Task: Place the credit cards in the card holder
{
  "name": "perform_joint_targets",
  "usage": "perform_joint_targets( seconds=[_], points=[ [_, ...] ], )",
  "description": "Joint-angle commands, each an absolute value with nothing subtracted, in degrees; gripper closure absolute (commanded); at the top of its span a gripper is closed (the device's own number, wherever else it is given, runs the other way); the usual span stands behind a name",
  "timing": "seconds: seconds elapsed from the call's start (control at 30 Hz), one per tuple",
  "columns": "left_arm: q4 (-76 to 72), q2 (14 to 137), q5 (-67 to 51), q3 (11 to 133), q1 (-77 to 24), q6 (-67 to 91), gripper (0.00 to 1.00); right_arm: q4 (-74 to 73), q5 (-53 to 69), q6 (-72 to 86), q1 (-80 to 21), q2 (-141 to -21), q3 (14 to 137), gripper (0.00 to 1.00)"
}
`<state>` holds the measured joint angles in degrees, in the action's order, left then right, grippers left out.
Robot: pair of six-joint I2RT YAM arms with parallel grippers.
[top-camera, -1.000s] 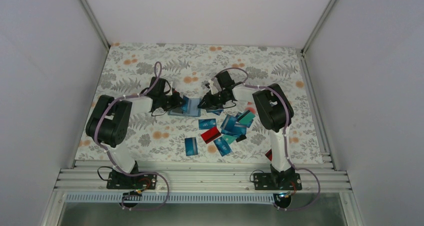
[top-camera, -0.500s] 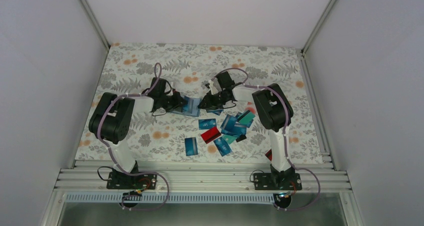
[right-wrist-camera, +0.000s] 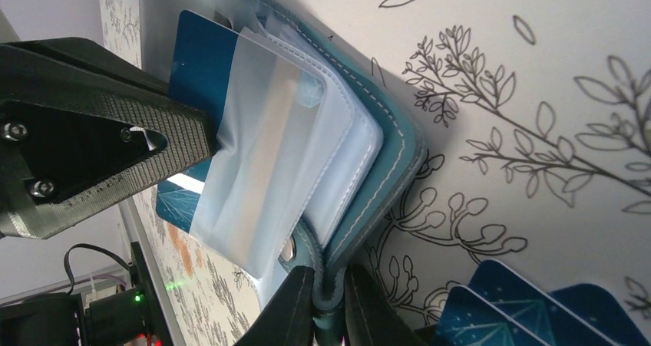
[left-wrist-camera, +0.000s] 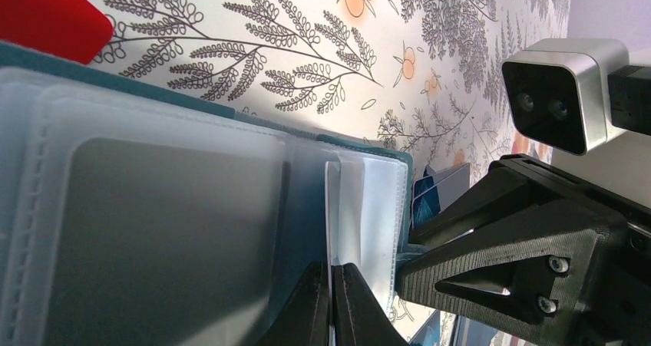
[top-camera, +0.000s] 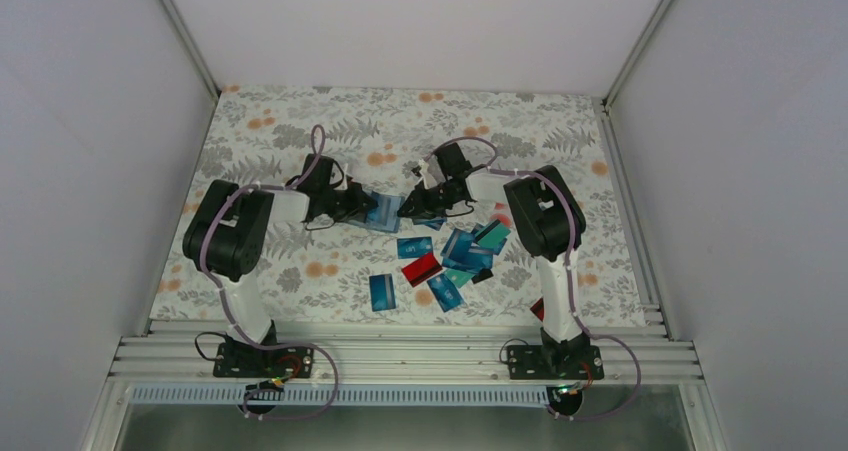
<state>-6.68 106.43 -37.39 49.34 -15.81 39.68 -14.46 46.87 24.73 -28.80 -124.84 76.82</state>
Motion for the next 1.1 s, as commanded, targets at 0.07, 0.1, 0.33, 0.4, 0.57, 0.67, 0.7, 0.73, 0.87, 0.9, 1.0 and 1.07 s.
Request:
perform_joint_targets(
  seconds=[0.07, 0.1, 0.33, 0.4, 0.57, 0.67, 0.7, 0.73, 0.87, 0.9, 1.0, 1.07],
  points=[
    [-5.8, 110.3, -40.7, 49.3, -17.6, 39.4, 0.98, -15.6, 43.8, 23.2, -30.0, -129.6, 76.1, 0.91],
    [-6.0, 110.4, -41.0, 49.4, -17.7, 39.2, 0.98, -15.6, 43.9, 23.2, -30.0, -129.7, 76.2, 0.91],
    [-6.3, 111.6, -46.1, 50.5, -17.6, 38.5, 0.98, -15.8, 43.9, 22.9, -29.9, -130.7, 77.1, 0.94],
    [-6.3, 111.8, -47.6, 51.1, -17.6, 38.5, 0.98, -15.7, 43.9, 22.9, -29.9, -130.9, 77.1, 0.94],
    [-4.5, 112.3, -51.1, 52.3, -17.4, 37.5, 0.98, -15.7, 44.0, 22.8, -29.9, -131.2, 77.1, 0.96],
    [-3.7, 112.8, -53.0, 52.6, -16.8, 37.0, 0.98, -15.8, 43.9, 22.7, -29.6, -130.9, 76.9, 0.96],
    [-3.1, 113.0, -53.0, 52.8, -16.7, 36.6, 0.98, -15.8, 43.9, 22.7, -29.6, -130.8, 76.9, 0.96],
    [-2.6, 113.2, -53.0, 53.1, -16.7, 36.3, 0.98, -15.7, 43.9, 22.7, -29.5, -130.7, 76.8, 0.96],
    [-2.7, 114.3, -53.2, 53.0, -16.8, 36.4, 0.98, -15.6, 44.0, 22.9, -29.5, -130.6, 76.7, 0.96],
    [-2.9, 114.4, -53.2, 52.9, -16.9, 36.5, 0.98, -15.5, 44.0, 23.0, -29.5, -130.7, 76.7, 0.96],
    [-3.5, 114.9, -54.1, 53.1, -17.1, 36.9, 0.98, -15.3, 44.0, 23.2, -29.5, -130.6, 77.0, 0.96],
    [-3.8, 115.4, -54.8, 53.3, -17.3, 37.3, 0.98, -15.3, 44.0, 23.3, -29.5, -130.6, 77.0, 0.96]
  ],
)
